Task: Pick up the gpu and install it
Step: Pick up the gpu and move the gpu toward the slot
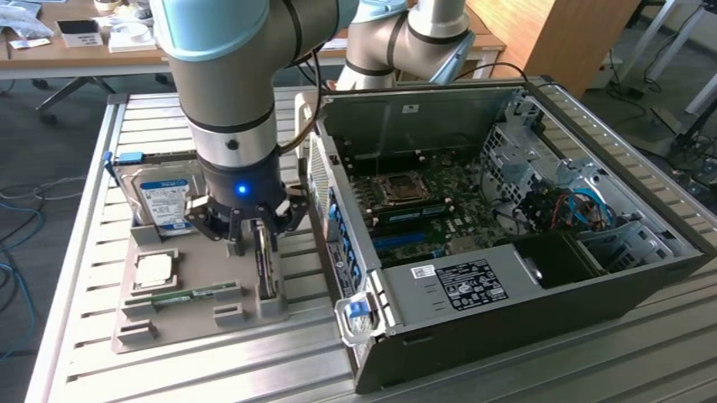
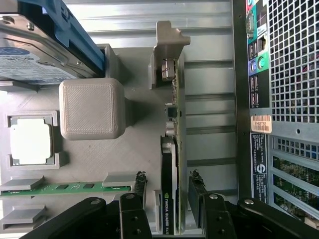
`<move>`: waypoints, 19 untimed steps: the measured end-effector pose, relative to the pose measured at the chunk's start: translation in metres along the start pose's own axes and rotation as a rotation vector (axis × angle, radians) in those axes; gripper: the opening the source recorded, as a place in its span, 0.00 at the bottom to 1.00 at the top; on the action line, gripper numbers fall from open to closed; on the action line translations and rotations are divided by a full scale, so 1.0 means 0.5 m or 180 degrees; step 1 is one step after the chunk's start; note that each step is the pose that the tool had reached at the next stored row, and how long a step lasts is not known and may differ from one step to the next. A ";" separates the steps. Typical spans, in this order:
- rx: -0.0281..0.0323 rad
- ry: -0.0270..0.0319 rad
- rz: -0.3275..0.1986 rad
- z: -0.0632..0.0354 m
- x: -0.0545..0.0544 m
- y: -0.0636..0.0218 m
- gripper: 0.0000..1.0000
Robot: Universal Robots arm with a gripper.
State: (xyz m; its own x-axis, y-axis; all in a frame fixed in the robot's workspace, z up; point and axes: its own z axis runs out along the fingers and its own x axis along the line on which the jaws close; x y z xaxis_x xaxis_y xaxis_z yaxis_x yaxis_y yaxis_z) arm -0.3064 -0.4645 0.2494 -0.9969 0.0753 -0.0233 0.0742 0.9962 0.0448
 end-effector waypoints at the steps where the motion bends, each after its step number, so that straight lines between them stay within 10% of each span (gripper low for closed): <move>1: 0.0000 0.0000 0.0000 0.001 0.000 0.000 0.47; 19: 0.0000 0.0000 0.0000 0.021 0.000 0.000 0.47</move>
State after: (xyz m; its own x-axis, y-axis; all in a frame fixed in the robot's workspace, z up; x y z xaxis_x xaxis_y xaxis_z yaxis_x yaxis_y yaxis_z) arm -0.3062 -0.4642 0.2391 -0.9969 0.0752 -0.0232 0.0741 0.9963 0.0446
